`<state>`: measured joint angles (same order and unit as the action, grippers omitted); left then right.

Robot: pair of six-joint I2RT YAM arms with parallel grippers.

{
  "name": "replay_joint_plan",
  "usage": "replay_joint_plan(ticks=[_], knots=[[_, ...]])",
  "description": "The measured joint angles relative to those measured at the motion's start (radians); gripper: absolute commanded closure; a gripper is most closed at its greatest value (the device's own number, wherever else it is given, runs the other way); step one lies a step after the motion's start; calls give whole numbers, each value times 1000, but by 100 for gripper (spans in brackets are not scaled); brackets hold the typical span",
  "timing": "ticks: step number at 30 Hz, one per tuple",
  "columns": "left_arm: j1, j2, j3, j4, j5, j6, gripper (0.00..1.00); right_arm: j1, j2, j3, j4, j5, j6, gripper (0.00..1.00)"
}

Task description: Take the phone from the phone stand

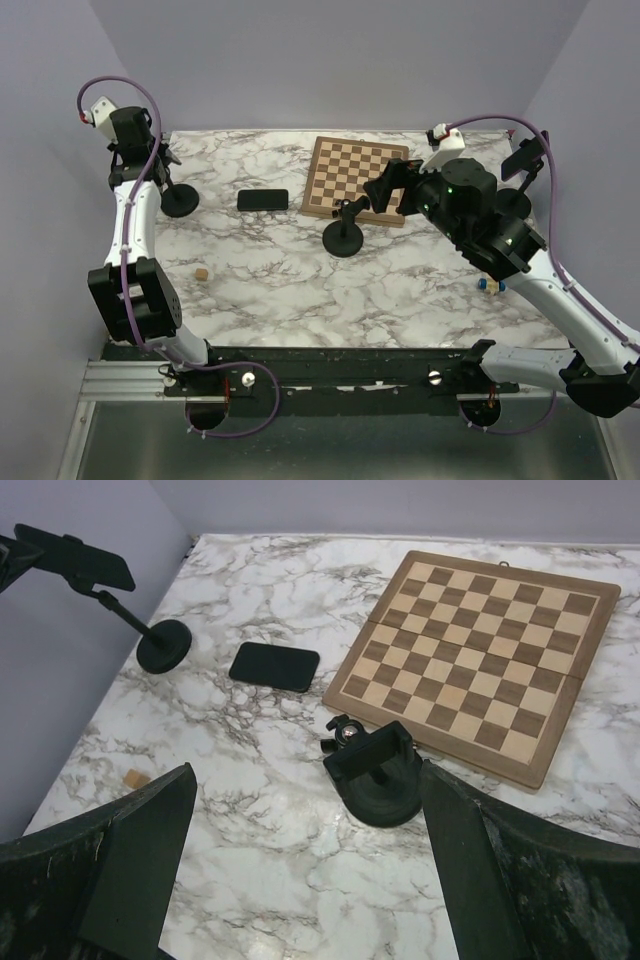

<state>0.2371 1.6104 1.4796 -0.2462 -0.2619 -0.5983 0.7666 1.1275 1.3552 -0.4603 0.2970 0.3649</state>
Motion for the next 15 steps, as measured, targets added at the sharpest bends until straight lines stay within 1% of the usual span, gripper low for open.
replay_joint_plan(ticks=[9,15], knots=[[1,-190,-164,-48,-11,10,100,0,17,-13,23,-26,2,0],[-15,-381,-323,-61,55,47,100,0,28,-20,32,-44,9,0]])
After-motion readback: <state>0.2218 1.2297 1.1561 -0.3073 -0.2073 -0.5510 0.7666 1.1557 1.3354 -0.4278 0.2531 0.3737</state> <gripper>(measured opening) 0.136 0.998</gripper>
